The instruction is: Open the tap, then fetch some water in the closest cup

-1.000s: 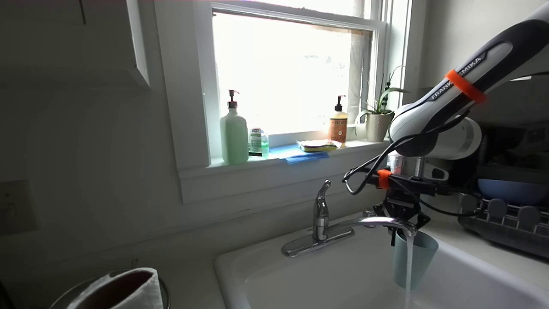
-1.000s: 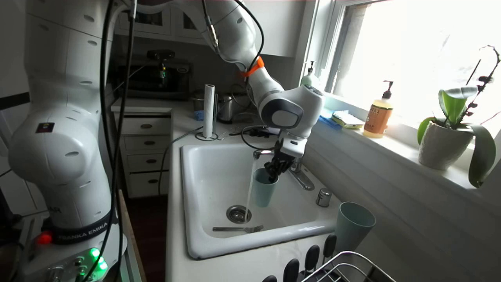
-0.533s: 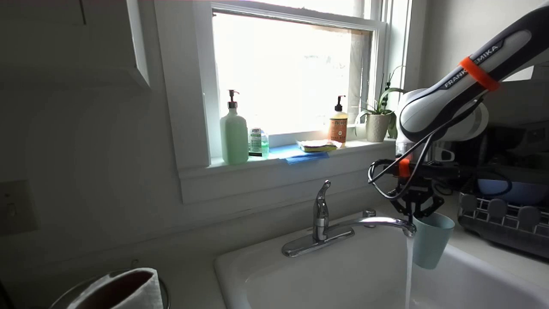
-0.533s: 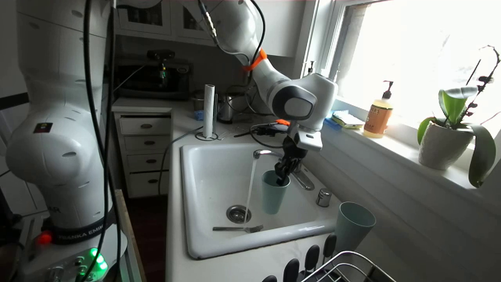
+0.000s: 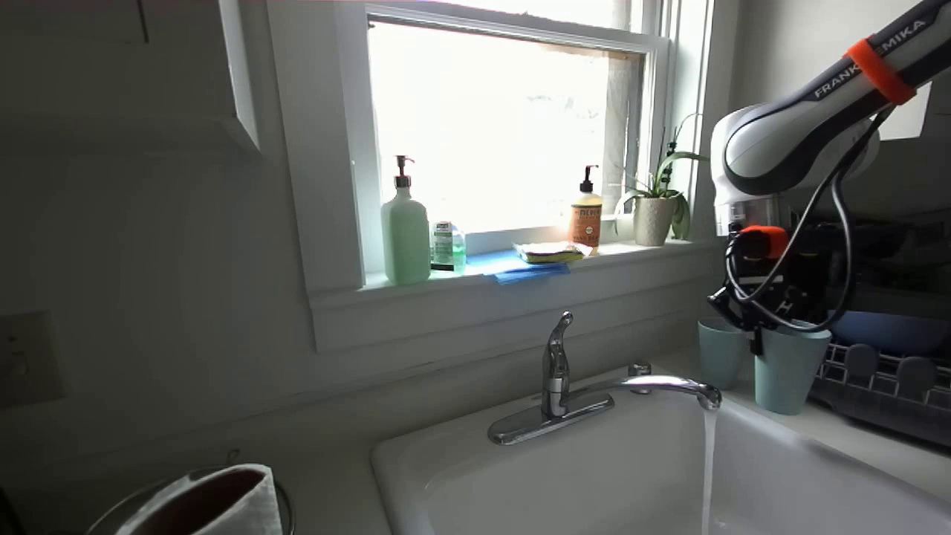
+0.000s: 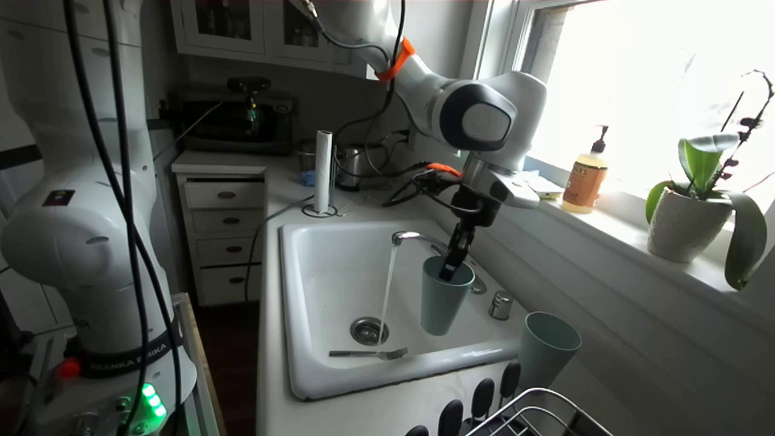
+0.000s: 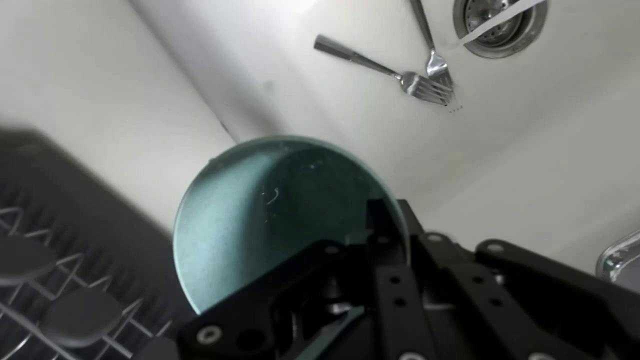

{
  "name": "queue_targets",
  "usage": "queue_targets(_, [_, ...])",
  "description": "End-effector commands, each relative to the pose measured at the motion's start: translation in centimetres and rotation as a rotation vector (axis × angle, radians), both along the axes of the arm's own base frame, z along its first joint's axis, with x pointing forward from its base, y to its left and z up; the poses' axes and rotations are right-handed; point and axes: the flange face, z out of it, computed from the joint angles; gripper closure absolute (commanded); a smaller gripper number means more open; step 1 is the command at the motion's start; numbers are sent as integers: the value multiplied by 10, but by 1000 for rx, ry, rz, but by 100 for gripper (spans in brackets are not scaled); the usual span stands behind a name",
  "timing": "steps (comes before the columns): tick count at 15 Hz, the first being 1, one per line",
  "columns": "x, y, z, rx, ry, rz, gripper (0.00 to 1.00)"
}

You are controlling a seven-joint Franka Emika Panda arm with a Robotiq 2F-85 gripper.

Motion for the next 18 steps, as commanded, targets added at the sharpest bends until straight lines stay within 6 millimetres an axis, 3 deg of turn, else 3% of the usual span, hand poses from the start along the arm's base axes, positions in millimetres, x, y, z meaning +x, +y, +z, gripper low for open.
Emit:
queue_targets(1, [-17, -22, 12, -12, 6, 191, 99])
queue_targets(9, [-45, -46, -19, 19, 31, 443, 99])
queue_targets(18, [-65, -61, -42, -6, 6, 542, 99])
